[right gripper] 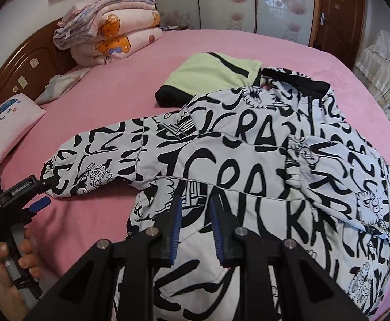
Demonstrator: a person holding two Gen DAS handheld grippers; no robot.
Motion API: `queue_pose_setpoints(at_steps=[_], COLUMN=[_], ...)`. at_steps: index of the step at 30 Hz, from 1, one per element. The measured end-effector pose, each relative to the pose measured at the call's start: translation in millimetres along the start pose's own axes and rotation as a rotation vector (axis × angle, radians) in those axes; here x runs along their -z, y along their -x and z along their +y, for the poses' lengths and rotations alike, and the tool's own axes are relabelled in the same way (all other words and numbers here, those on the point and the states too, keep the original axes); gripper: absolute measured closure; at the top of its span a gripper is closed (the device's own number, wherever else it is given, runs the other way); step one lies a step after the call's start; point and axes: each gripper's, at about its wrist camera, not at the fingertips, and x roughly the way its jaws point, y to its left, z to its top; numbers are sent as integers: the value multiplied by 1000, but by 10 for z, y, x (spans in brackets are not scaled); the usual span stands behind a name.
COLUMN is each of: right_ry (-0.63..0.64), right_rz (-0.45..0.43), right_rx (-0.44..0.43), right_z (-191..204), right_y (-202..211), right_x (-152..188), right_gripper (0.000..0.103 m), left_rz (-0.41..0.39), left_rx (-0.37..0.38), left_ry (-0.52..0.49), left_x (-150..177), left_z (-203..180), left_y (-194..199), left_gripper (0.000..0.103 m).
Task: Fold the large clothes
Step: 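Grasp the other sleeve cuff with the left gripper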
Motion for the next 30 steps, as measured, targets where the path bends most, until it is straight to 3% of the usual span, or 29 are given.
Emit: queue_pose_setpoints(at_steps=[5, 11, 12, 14, 16, 18, 22, 26, 30], right_ry=[-2, -13, -16, -20, -20, -19, -36, -67, -111], right_rz=[49, 85, 92, 103, 113, 114, 110, 93, 65], right_rx=[3, 0, -1, -4, -4, -2, -4, -5, 9], right_z=[39, 56, 53, 54, 40, 18, -77, -216, -449], right_y=[-256, -444, -470, -507, -525, -519, -468, -371, -221], right_x=[-15, -11, -1, 18, 44, 63, 84, 81, 105], right_gripper=[82, 82, 82, 82, 82, 82, 82, 82, 82], left_rz=[17, -46, -58, -62, -61, -67, -155, -228, -262], left_rx=[-28, -45, -56, -92, -72, -72, -77, -10, 77], left_ry=[127, 174, 171, 153, 151, 146, 42, -138, -327], left_x=[-80, -214, -241, -309, -371, -401, -385, -247, 95], left_z=[313, 361, 341, 310, 292, 241, -104, -768, -1523], left_y=[-321, -484, -508, -554, -571, -535, -233, 142, 417], left_gripper=[33, 34, 39, 75, 93, 96, 97, 98, 98])
